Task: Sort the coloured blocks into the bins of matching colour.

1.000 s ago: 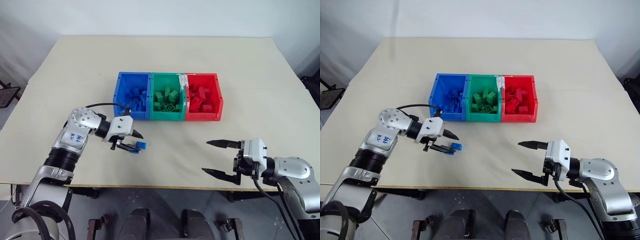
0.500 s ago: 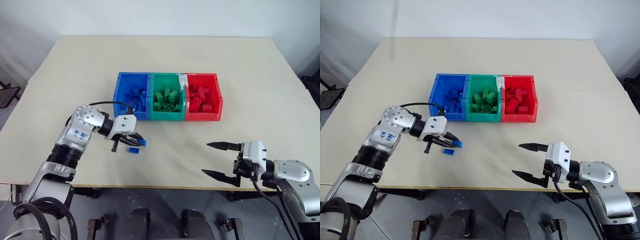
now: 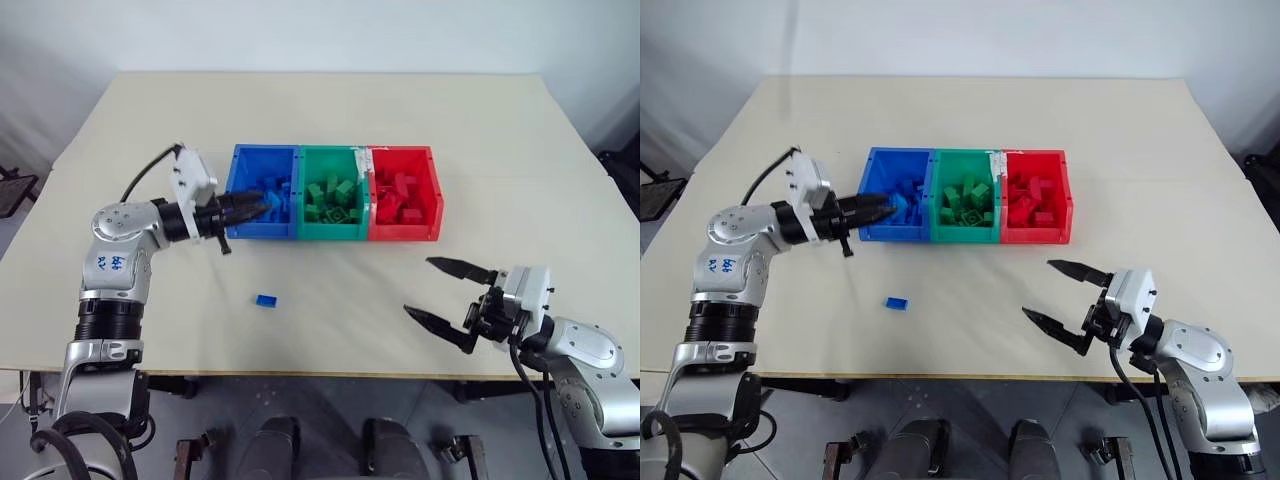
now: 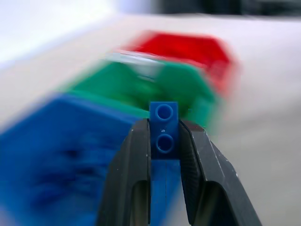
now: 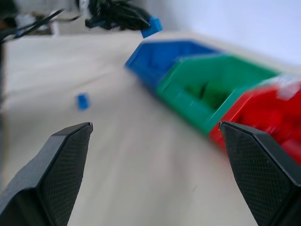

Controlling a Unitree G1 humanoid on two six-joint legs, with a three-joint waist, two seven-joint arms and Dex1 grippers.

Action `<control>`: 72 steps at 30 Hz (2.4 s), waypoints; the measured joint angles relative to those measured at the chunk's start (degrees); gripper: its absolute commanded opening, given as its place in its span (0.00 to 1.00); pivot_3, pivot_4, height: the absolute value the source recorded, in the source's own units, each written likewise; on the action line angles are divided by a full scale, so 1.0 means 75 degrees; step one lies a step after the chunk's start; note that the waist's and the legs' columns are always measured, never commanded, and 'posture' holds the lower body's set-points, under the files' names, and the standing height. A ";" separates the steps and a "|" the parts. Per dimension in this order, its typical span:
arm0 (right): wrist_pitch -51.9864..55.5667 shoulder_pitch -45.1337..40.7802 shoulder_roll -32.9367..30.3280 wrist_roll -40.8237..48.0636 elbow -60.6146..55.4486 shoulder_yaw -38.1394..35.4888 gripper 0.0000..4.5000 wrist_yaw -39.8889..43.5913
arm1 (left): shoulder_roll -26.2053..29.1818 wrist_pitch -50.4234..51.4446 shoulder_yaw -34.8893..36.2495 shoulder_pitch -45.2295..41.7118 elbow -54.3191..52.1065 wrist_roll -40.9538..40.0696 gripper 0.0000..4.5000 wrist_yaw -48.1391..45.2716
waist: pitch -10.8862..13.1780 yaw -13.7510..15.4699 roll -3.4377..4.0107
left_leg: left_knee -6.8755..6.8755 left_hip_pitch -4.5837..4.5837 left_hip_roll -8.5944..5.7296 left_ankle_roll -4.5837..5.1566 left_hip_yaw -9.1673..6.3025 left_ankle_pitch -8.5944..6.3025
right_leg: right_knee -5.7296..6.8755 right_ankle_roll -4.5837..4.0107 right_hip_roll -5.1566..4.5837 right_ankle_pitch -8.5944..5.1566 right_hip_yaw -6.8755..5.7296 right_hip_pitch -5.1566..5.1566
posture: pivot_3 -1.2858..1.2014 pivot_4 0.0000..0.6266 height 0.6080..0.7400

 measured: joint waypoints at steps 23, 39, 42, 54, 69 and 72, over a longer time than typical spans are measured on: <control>-0.0286 -0.1053 -0.0244 -0.0151 0.0908 0.0467 1.00 0.0777 | 0.1128 -0.0660 0.0679 0.1295 0.0156 -0.0448 0.96 -0.0828 | -0.0002 -0.0410 -0.0002 | -0.0044 0.0003 0.0013 -0.0001 0.0013 0.0000 | -0.0006 -0.0003 -0.0002 -0.0001 0.0005 -0.0023 | 0.52 0.24 1.00; -0.0156 -0.1752 -0.0460 -0.0177 0.1678 0.1275 1.00 0.2445 | 0.2396 -0.1738 0.3039 0.6355 -0.1638 -0.1262 0.98 -0.1978 | -0.0003 -0.0070 -0.0004 | -0.0050 0.0012 0.0038 -0.0001 -0.0001 -0.0004 | -0.0028 -0.0011 -0.0017 0.0001 0.0009 -0.0007 | 0.52 0.24 1.00; -0.0145 -0.1737 -0.0539 -0.0194 0.1715 0.1287 1.00 0.2576 | 0.2303 -0.1686 0.2774 0.6314 -0.2170 -0.1275 0.98 -0.1925 | -0.0003 -0.0050 -0.0004 | -0.0051 0.0012 0.0038 -0.0001 0.0002 -0.0004 | -0.0023 -0.0012 -0.0015 0.0002 0.0009 -0.0008 | 0.52 0.24 1.00; 0.0052 -0.0362 -0.1298 -0.0234 0.1335 0.0810 1.00 0.2606 | 0.2717 -0.0849 -0.1370 0.3451 -0.3507 0.0247 0.98 -0.2721 | -0.0001 -0.0099 0.0000 | -0.0063 0.0015 0.0017 -0.0002 0.0034 -0.0004 | -0.0025 -0.0013 0.0004 0.0002 0.0012 -0.0013 | 0.52 0.24 1.00; 0.0379 0.0816 -0.1304 -0.0102 -0.0008 0.0495 1.00 0.1691 | 0.1955 -0.0608 -0.3042 0.1927 -0.2272 0.1607 0.67 -0.2946 | -0.0001 -0.0184 0.0000 | -0.0051 0.0013 0.0017 0.0000 0.0086 -0.0004 | -0.0022 -0.0012 0.0005 0.0002 0.0011 -0.0010 | 0.52 0.24 1.00; 0.0384 0.0841 -0.1304 -0.0081 -0.0056 0.0495 1.00 0.1573 | 0.1933 -0.0514 -0.3140 0.1927 -0.2307 0.1655 0.44 -0.3024 | -0.0001 -0.0177 0.0000 | -0.0050 0.0013 0.0017 0.0000 0.0085 -0.0004 | -0.0021 -0.0012 0.0005 0.0002 0.0011 -0.0009 | 0.52 0.24 1.00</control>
